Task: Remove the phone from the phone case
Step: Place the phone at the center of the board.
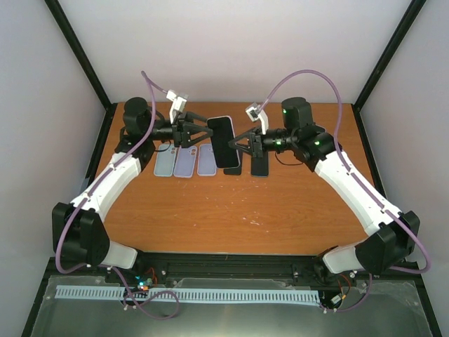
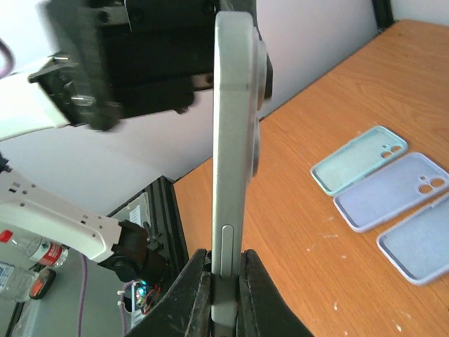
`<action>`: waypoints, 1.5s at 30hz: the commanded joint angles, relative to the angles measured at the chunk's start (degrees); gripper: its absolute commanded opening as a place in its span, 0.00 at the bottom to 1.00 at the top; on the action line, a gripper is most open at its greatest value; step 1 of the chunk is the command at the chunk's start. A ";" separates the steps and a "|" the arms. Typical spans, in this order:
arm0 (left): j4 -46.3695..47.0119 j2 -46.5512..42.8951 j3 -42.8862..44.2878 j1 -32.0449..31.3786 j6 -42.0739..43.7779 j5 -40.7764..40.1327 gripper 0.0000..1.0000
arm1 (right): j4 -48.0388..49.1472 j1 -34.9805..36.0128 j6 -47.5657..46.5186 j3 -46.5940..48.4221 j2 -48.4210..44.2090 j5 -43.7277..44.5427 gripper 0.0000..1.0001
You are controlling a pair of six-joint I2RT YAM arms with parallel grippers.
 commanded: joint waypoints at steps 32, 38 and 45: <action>-9.91 -0.79 4.97 0.90 9.89 -7.20 1.00 | -27.36 -32.70 -19.20 3.28 17.02 1.59 0.03; -10.07 -0.98 4.67 0.91 9.94 -7.35 1.00 | -29.03 -35.25 -20.65 7.86 24.93 0.89 0.03; -10.00 -0.59 4.33 0.90 10.07 -7.47 1.00 | -28.57 -35.94 -20.45 11.44 32.27 0.97 0.03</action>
